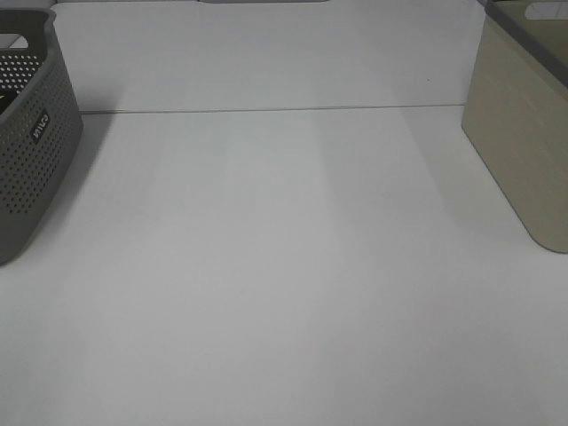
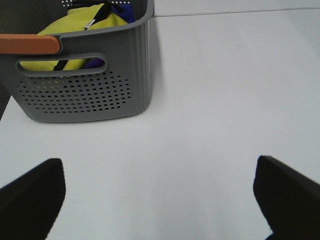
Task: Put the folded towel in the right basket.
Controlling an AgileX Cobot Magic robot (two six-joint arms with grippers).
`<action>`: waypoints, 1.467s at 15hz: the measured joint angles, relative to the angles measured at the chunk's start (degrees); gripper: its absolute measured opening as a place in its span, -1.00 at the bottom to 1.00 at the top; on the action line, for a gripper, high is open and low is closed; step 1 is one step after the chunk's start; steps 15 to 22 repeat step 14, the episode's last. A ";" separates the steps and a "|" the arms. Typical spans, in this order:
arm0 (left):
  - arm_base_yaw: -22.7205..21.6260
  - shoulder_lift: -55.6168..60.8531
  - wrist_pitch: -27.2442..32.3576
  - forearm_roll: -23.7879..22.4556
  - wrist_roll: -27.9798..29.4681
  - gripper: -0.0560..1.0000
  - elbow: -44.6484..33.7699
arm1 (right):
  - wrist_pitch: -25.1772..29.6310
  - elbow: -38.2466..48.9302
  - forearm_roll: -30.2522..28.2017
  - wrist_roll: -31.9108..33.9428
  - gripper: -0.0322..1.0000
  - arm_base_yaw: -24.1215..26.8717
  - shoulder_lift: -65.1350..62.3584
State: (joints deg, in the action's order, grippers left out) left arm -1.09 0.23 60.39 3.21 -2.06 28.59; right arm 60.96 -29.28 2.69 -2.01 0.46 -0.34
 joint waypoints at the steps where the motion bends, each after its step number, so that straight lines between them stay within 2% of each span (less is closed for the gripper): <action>1: 0.00 0.00 0.00 0.00 0.00 0.94 0.00 | 0.00 0.00 0.00 0.00 0.33 0.00 0.00; 22: 0.00 0.00 0.00 0.00 0.00 0.94 0.00 | 0.00 0.00 0.00 0.00 0.33 0.00 0.00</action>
